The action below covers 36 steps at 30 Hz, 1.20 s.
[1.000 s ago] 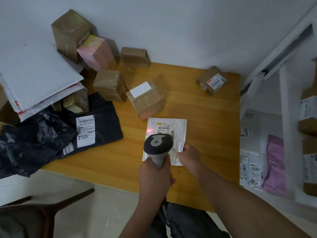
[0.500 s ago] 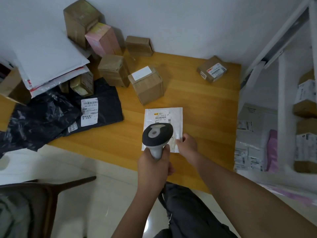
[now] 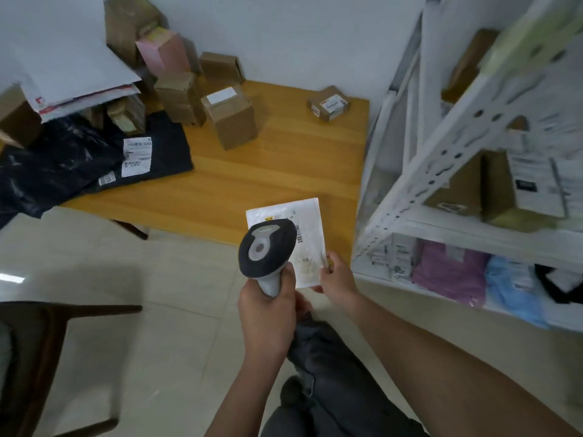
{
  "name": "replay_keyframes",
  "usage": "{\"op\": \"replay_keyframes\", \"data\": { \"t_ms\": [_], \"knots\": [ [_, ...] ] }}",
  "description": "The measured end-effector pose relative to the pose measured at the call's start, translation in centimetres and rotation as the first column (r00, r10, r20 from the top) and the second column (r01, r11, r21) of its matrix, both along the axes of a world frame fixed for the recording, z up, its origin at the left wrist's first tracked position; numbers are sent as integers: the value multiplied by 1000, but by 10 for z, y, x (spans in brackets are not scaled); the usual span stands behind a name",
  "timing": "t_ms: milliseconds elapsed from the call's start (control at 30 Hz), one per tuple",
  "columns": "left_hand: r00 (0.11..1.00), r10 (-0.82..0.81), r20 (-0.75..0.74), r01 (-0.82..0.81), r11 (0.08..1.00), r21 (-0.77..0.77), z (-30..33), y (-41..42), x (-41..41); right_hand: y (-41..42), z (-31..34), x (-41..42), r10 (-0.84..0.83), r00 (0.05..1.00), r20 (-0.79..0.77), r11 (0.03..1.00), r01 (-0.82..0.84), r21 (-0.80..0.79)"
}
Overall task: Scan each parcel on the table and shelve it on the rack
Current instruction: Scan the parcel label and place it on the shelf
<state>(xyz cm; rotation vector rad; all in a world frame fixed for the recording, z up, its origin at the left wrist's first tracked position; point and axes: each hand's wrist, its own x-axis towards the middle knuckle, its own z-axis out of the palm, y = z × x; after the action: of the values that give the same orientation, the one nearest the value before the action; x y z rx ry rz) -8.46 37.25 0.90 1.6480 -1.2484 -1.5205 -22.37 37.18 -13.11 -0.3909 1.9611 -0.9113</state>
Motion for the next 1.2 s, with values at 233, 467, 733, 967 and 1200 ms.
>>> {"op": "replay_keyframes", "data": {
  "t_ms": [233, 467, 733, 967, 1200],
  "knots": [
    [993, -94, -68, 95, 995, 5, 10, 64, -40, 97, 3, -47, 50, 997, -51, 998, -48, 46],
    [973, -223, -59, 217, 971, -102, 18, 123, -128, 164, 12, -124, -23, 996, -92, 1000, 21, -14],
    [968, -250, -33, 240, 952, -189, 16, 238, -280, 291, 18, -273, -33, 997, -66, 993, 25, -117],
    [902, -429, -44, 420, 897, -136, 32, 335, -406, 433, 18, -407, -153, 980, -124, 988, 153, -4],
    [799, -601, -26, 594, 796, -116, 11, 383, -471, 517, -2, -447, -375, 924, -75, 923, 380, 56]
  ]
}}
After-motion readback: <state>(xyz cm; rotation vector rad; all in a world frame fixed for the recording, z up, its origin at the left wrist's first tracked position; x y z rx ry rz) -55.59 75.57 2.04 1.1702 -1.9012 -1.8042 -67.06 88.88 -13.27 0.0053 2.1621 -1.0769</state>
